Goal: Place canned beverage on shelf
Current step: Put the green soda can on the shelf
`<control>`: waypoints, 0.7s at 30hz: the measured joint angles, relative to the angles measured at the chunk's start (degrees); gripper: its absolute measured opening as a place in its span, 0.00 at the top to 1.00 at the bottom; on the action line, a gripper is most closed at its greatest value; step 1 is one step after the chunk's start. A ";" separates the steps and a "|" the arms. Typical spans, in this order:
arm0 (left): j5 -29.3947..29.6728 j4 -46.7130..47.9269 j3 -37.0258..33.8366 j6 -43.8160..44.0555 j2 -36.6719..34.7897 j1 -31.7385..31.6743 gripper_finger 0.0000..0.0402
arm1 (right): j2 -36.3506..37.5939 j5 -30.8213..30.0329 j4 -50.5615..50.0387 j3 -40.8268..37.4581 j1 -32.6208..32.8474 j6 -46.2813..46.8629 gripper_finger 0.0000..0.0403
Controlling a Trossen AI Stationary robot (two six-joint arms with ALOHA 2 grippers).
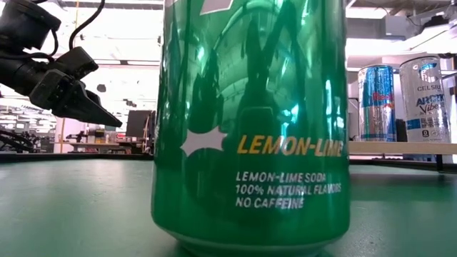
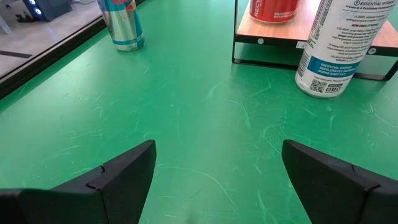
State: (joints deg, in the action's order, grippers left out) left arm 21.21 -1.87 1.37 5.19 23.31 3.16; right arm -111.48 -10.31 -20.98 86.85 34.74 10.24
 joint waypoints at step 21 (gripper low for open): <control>-0.02 0.00 0.00 -0.01 0.01 0.01 0.17 | 12.34 -9.48 -13.72 -0.02 2.84 2.30 0.35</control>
State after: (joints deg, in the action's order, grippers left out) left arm 21.19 -1.87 1.37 5.18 23.32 3.17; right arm -99.14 -19.79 -34.70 86.83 37.58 12.54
